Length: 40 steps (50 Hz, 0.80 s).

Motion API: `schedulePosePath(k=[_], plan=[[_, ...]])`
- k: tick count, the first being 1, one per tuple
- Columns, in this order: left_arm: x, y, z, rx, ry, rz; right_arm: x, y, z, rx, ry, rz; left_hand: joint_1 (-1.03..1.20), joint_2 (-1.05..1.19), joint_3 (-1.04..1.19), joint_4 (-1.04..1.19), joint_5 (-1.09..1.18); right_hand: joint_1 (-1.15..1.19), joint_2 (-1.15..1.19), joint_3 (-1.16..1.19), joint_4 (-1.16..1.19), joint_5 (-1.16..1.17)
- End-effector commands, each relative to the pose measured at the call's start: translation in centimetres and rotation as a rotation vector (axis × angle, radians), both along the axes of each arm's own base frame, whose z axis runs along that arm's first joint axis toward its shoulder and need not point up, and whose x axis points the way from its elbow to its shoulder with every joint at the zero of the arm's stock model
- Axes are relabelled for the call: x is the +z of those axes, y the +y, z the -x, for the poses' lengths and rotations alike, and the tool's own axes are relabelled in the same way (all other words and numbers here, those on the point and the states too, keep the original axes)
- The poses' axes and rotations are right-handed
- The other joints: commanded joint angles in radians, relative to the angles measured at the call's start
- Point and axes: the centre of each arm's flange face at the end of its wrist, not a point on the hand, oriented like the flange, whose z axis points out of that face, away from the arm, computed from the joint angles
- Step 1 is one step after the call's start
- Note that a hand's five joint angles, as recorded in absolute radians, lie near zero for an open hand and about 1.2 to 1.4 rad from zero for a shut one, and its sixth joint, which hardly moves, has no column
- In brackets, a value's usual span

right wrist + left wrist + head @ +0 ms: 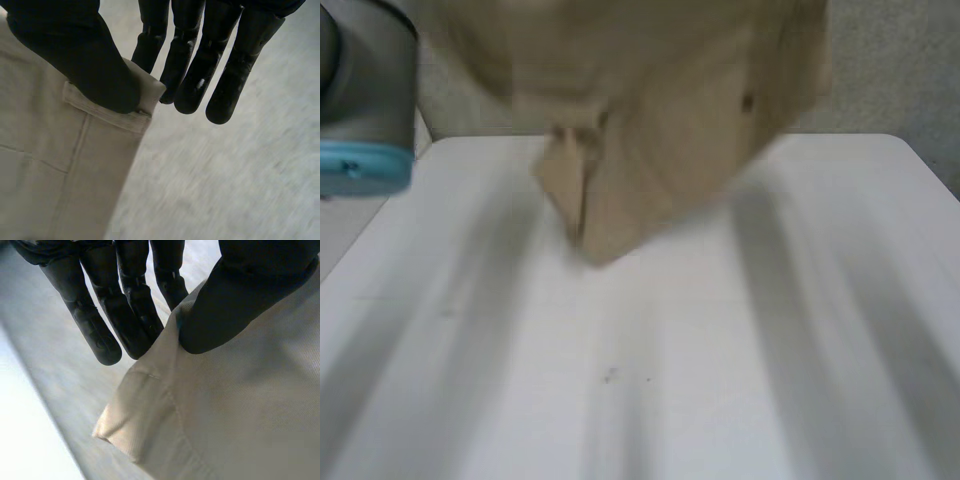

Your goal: Fold the shorts.

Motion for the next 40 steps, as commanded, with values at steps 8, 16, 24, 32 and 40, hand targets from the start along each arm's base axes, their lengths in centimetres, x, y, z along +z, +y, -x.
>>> schedulePosePath(k=[8,16,24,32,40], plan=[[-10.0,6.1,-2.6,-0.019,-0.121,-0.249,-13.2,0.2,-0.5,0.061,0.299,-0.584,0.289,0.200,0.204,0.201,0.220,0.428,0.226,0.217,0.206,0.234],[-21.6,7.4,-2.5,-0.038,-0.276,-0.536,-23.0,1.3,0.7,0.079,0.435,-0.841,0.289,0.200,0.204,0.201,0.220,0.428,0.226,0.217,0.206,0.234],[-27.0,9.5,-1.8,-0.083,-0.391,-0.702,-29.1,3.9,2.8,0.052,0.607,-0.955,0.289,0.200,0.204,0.201,0.220,0.428,0.226,0.217,0.206,0.234],[-24.9,12.5,-3.5,-0.089,-0.442,-0.800,-27.2,6.2,5.0,0.006,0.667,-0.911,0.289,0.200,0.204,0.201,0.220,0.428,0.226,0.217,0.206,0.234],[-21.7,15.5,-5.4,-0.109,-0.397,-0.878,-24.9,10.3,7.5,-0.011,0.793,-0.900,0.289,0.200,0.204,0.201,0.220,0.428,0.226,0.217,0.206,0.234]])
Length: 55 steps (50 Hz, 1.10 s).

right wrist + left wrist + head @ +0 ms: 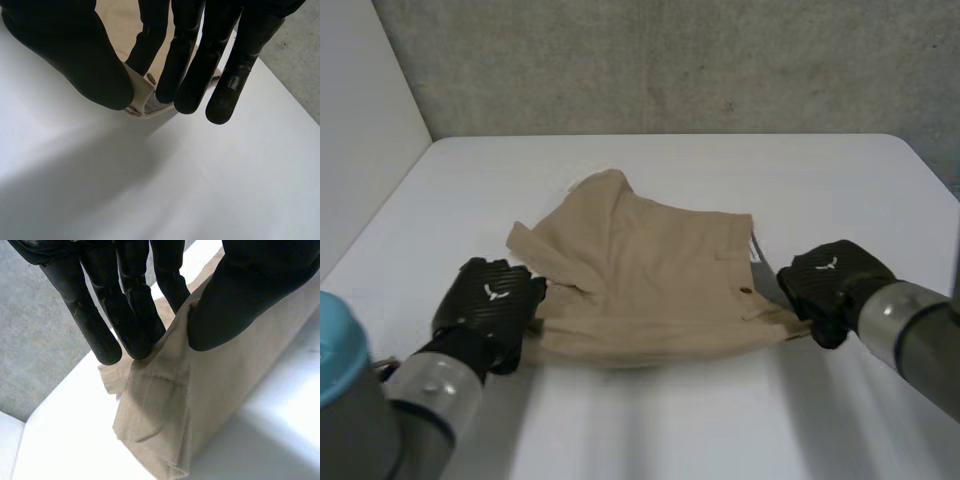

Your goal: Fold the shorts.

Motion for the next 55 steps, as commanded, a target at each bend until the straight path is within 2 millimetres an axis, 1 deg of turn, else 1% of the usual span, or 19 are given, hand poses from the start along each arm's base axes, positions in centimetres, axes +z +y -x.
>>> schedulePosePath(k=[1,5,8,9,10,11,13,15,21,23,32,36,37,48,49,52,53,54,55], plan=[[2.9,2.7,-1.7,0.020,0.070,-0.070,2.2,3.4,2.2,0.026,0.089,0.009,0.289,0.198,0.201,0.197,0.220,0.428,0.226,0.217,0.206,0.226],[3.0,3.1,-1.8,0.028,0.115,-0.090,3.3,4.0,3.8,-0.003,0.122,0.057,0.289,0.198,0.201,0.197,0.220,0.428,0.226,0.217,0.206,0.226],[2.3,3.7,-1.6,0.020,0.151,-0.139,3.0,3.7,4.5,-0.016,0.133,0.056,0.289,0.198,0.201,0.197,0.220,0.428,0.226,0.217,0.206,0.226],[1.0,4.1,-1.4,0.012,0.170,-0.198,3.0,3.6,4.5,-0.015,0.129,0.058,-0.124,-0.214,-0.211,-0.215,-0.193,0.428,0.226,0.217,0.206,0.226],[0.6,4.0,-1.3,0.015,0.167,-0.214,2.9,3.6,4.5,-0.013,0.122,0.056,-0.328,-0.419,-0.416,-0.420,-0.397,0.428,0.226,0.217,0.206,0.226],[0.5,4.0,-1.3,0.015,0.167,-0.214,2.7,3.5,4.4,-0.011,0.115,0.052,-0.330,-0.421,-0.418,-0.422,-0.399,0.428,0.226,0.217,0.206,0.226],[-0.7,3.8,-1.0,0.022,0.147,-0.257,2.3,3.3,4.1,0.001,0.079,0.055,-0.623,-0.714,-0.710,-0.714,-0.692,0.428,0.226,0.217,0.206,0.226],[-1.2,4.0,-0.7,0.016,0.135,-0.272,1.7,2.7,3.7,0.003,0.042,0.048,-0.636,-0.726,-0.723,-0.727,-0.705,0.428,0.226,0.217,0.206,0.226],[-1.1,4.0,-1.0,0.044,0.127,-0.259,0.8,2.0,3.6,-0.021,0.004,0.016,-0.627,-0.718,-0.715,-0.718,-0.696,0.428,0.226,0.217,0.206,0.226],[-0.4,4.2,-1.4,0.066,0.135,-0.230,0.7,1.9,3.6,-0.025,-0.001,0.011,-0.624,-0.715,-0.712,-0.715,-0.693,0.428,0.226,0.217,0.206,0.226],[0.7,5.3,-2.2,0.071,0.148,-0.205,0.1,1.4,3.5,-0.028,-0.014,0.029,-0.589,-0.680,-0.676,-0.680,-0.658,0.428,0.226,0.217,0.206,0.226],[0.4,6.2,-2.6,0.065,0.115,-0.243,0.1,1.3,3.4,-0.028,-0.018,0.033,-0.577,-0.668,-0.665,-0.668,-0.646,0.428,0.226,0.217,0.206,0.226],[-0.1,6.6,-2.7,0.063,0.098,-0.266,0.0,1.3,3.4,-0.030,-0.020,0.034,-0.577,-0.668,-0.665,-0.668,-0.646,0.428,0.226,0.217,0.206,0.226],[-1.4,6.9,-2.9,0.072,0.057,-0.309,0.0,1.3,3.2,-0.039,-0.044,0.026,-0.574,-0.665,-0.662,-0.665,-0.643,0.428,0.226,0.217,0.206,0.226],[-1.5,6.8,-2.9,0.070,0.057,-0.310,-0.1,1.3,3.2,-0.039,-0.044,0.026,-0.554,-0.645,-0.641,-0.645,-0.623,0.428,0.226,0.217,0.206,0.226],[-1.8,6.5,-2.7,0.068,0.062,-0.306,-0.1,1.3,3.2,-0.040,-0.045,0.024,-0.182,-0.273,-0.270,-0.273,-0.251,0.428,0.226,0.217,0.206,0.226],[-1.8,6.5,-2.7,0.068,0.062,-0.306,-0.1,1.4,3.3,-0.039,-0.044,0.023,-0.181,-0.271,-0.268,-0.272,-0.250,0.428,0.226,0.217,0.206,0.226],[-2.0,6.2,-2.4,0.069,0.072,-0.294,-0.2,1.4,3.3,-0.042,-0.042,0.019,0.101,0.010,0.014,0.010,0.032,0.428,0.226,0.217,0.206,0.226],[-2.0,6.2,-2.4,0.069,0.072,-0.294,-0.2,1.4,3.4,-0.047,-0.040,0.017,0.104,0.013,0.016,0.013,0.035,0.428,0.226,0.217,0.206,0.226]])
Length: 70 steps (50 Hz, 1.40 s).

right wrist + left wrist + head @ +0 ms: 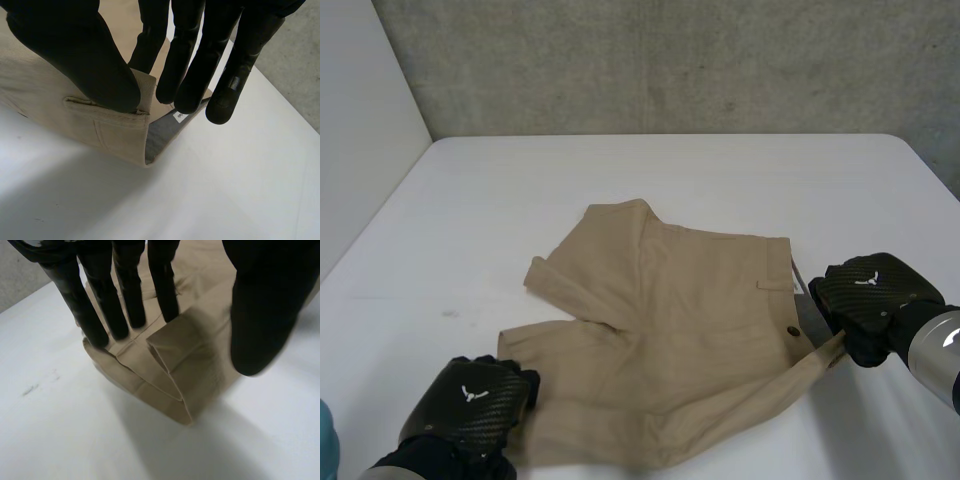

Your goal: Fold the shorts.

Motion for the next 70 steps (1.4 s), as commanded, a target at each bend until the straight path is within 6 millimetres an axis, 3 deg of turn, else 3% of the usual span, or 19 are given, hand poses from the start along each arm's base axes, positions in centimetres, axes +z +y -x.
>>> schedulePosePath(k=[1,5,9,10,11,15,18,22,27,29,30,37,44,45,50,51,52,56,70], plan=[[-0.6,-1.0,0.7,0.004,0.025,0.034,-0.2,0.1,0.1,-0.007,0.006,-0.010,0.784,0.791,0.790,0.808,0.805,0.428,0.226,0.217,0.206,0.224],[0.3,-1.3,1.0,-0.004,0.041,0.085,-0.4,0.2,0.3,-0.011,0.017,-0.018,0.786,0.793,0.792,0.810,0.807,0.428,0.226,0.217,0.206,0.224],[4.7,-1.1,0.5,-0.004,0.103,0.207,1.4,1.1,0.7,-0.009,0.021,0.044,0.786,0.793,0.792,0.810,0.807,0.428,0.226,0.217,0.206,0.224],[5.8,-1.1,0.5,-0.007,0.118,0.239,3.2,1.8,0.9,-0.002,0.028,0.101,0.786,0.793,0.792,0.810,0.807,0.428,0.226,0.217,0.206,0.224],[9.1,-0.8,0.2,-0.015,0.172,0.332,3.9,2.1,1.0,0.002,0.034,0.124,0.786,0.793,0.792,0.810,0.807,0.428,0.226,0.217,0.206,0.224],[13.8,-0.1,-0.3,-0.018,0.246,0.460,6.6,2.6,1.5,0.000,0.063,0.189,0.786,0.793,0.792,0.810,0.807,0.428,0.226,0.217,0.206,0.224],[15.1,0.3,-0.6,-0.020,0.258,0.484,9.7,3.2,2.4,-0.025,0.066,0.242,0.786,0.793,0.792,0.810,0.807,0.428,0.226,0.217,0.206,0.224],[17.0,1.4,-1.4,-0.032,0.260,0.486,11.1,3.4,2.7,-0.034,0.066,0.255,0.786,0.793,0.792,0.810,0.807,0.428,0.226,0.217,0.206,0.224],[14.8,0.6,-0.5,-0.067,0.220,0.415,11.0,3.2,2.7,-0.031,0.076,0.249,0.786,0.793,0.792,0.810,0.807,0.428,0.226,0.217,0.206,0.224],[14.1,0.2,-0.2,-0.072,0.208,0.397,9.0,1.2,2.6,-0.034,0.104,0.172,0.786,0.793,0.792,0.810,0.807,0.428,0.226,0.217,0.206,0.224],[12.2,-1.4,1.0,-0.074,0.175,0.350,8.3,0.6,2.5,-0.032,0.111,0.145,0.786,0.793,0.792,0.810,0.807,0.428,0.226,0.217,0.206,0.224],[7.7,-8.5,4.2,-0.022,0.121,0.310,3.4,-4.8,1.5,-0.026,0.134,0.035,0.786,0.793,0.792,0.810,0.807,0.428,0.226,0.217,0.206,0.224],[5.0,-14.7,7.3,-0.029,0.055,0.340,1.1,-8.6,0.5,-0.034,0.116,0.014,0.786,0.793,0.792,0.810,0.807,0.428,0.226,0.217,0.206,0.224],[3.8,-17.2,8.7,-0.041,0.011,0.353,0.5,-9.8,0.0,-0.044,0.099,0.018,0.786,0.793,0.792,0.810,0.807,0.428,0.226,0.217,0.206,0.224],[1.5,-22.1,11.1,-0.053,-0.038,0.411,-0.8,-12.3,-1.6,-0.073,0.076,0.034,0.786,0.793,0.792,0.810,0.807,0.428,0.226,0.217,0.206,0.224],[1.5,-22.1,11.1,-0.053,-0.038,0.411,-2.0,-14.2,-2.4,-0.101,0.079,0.055,0.786,0.793,0.792,0.810,0.807,0.428,0.226,0.217,0.206,0.224],[0.5,-24.8,12.1,-0.051,-0.036,0.468,-2.3,-14.7,-2.7,-0.107,0.077,0.067,0.786,0.793,0.792,0.810,0.807,0.428,0.226,0.217,0.206,0.224],[-0.3,-27.6,13.7,-0.073,-0.007,0.564,-3.2,-17.4,-3.7,-0.135,0.057,0.163,0.786,0.793,0.792,0.810,0.807,0.428,0.226,0.217,0.206,0.224],[-5.4,-31.3,16.2,-0.145,0.060,0.676,-6.7,-21.4,-6.6,-0.168,0.035,0.321,0.786,0.793,0.792,0.810,0.807,0.428,0.226,0.217,0.206,0.224]])
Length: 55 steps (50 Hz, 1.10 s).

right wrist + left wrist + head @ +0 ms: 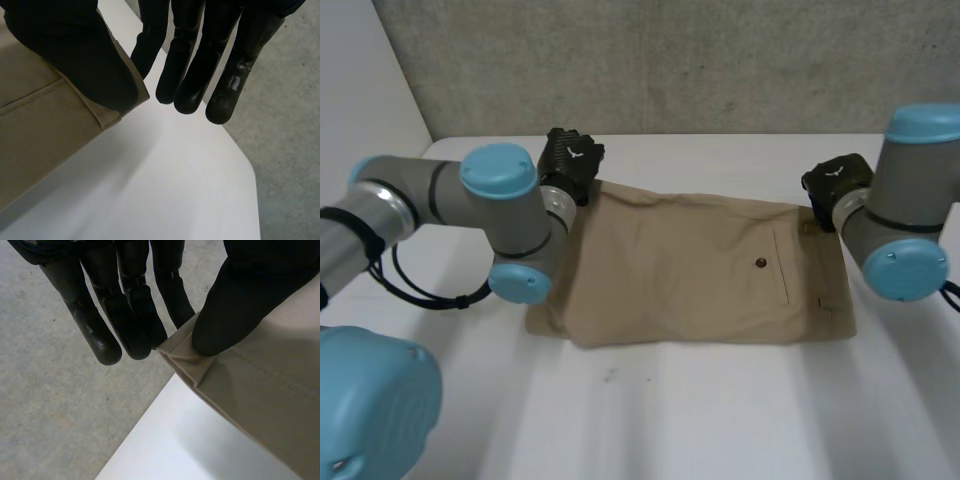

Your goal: Fold the shorts.

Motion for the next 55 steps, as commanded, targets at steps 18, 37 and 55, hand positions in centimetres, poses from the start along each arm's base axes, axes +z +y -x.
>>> schedulePosePath(k=[18,37,55], plan=[[5.5,4.1,0.1,-0.061,0.127,0.171,11.0,2.3,-0.4,-0.010,-0.321,0.229,-0.943,-1.023,-1.018,-1.021,-0.950,-0.794,-0.996,-1.005,-1.015,-1.000],[5.0,16.4,-8.7,0.049,0.269,-0.441,0.2,11.4,4.5,0.011,-0.240,-0.275,-0.943,-1.023,-1.018,-1.021,-0.950,-0.637,-0.839,-0.848,-0.859,-0.843],[3.3,17.8,-9.8,0.064,0.265,-0.461,-6.4,8.3,5.8,-0.035,-0.239,-0.252,-0.943,-1.023,-1.018,-1.021,-0.950,-0.079,-0.280,-0.289,-0.300,-0.285]])
